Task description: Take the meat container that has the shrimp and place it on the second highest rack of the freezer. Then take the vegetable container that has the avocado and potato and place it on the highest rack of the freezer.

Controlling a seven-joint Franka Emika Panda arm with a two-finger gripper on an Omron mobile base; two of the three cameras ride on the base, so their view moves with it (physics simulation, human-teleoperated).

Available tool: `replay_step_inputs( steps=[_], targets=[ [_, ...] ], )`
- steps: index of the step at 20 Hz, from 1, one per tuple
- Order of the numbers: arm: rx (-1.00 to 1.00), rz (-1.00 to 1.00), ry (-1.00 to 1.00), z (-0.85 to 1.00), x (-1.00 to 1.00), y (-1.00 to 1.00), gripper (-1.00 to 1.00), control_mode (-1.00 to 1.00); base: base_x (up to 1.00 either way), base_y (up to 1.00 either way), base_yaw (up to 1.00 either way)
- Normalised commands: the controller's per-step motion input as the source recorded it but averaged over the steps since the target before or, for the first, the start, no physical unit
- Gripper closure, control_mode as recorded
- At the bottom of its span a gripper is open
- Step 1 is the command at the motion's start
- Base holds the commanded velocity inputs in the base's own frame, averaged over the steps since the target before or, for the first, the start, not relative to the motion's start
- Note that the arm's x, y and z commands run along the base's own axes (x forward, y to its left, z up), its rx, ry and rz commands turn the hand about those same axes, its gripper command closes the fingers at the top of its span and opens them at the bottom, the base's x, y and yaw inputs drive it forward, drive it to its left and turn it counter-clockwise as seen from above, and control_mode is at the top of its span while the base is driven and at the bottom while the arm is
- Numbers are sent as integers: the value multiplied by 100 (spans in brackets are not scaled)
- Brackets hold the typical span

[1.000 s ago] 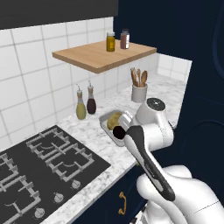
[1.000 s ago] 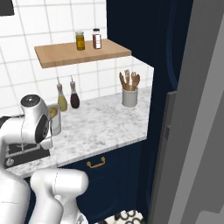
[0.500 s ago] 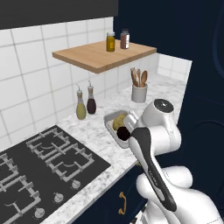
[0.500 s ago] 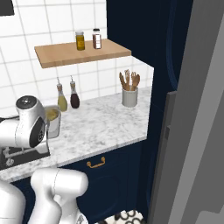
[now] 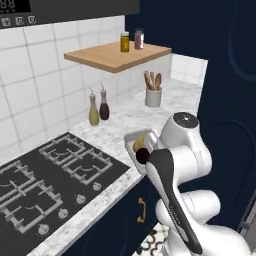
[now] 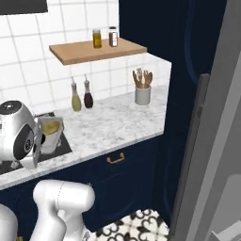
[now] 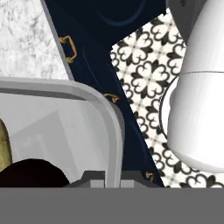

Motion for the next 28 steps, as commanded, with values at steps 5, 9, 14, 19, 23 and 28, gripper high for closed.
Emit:
replay_step_inputs(
  steps=[5, 9, 14, 19, 23, 28],
  targets=[
    [0, 0, 0, 0, 0, 0, 100, 100, -100, 27, -44],
    [0, 0, 0, 0, 0, 0, 100, 100, -87, 0, -74],
    [0, 0, 0, 0, 0, 0, 100, 100, -63, 0, -81],
    [0, 0, 0, 0, 0, 0, 100, 100, -54, -38, -66],
    [0, 0, 0, 0, 0, 0, 100, 100, -52, -90, -47],
    [0, 0, 0, 0, 0, 0, 100, 100, -30, -100, -35]
  ],
)
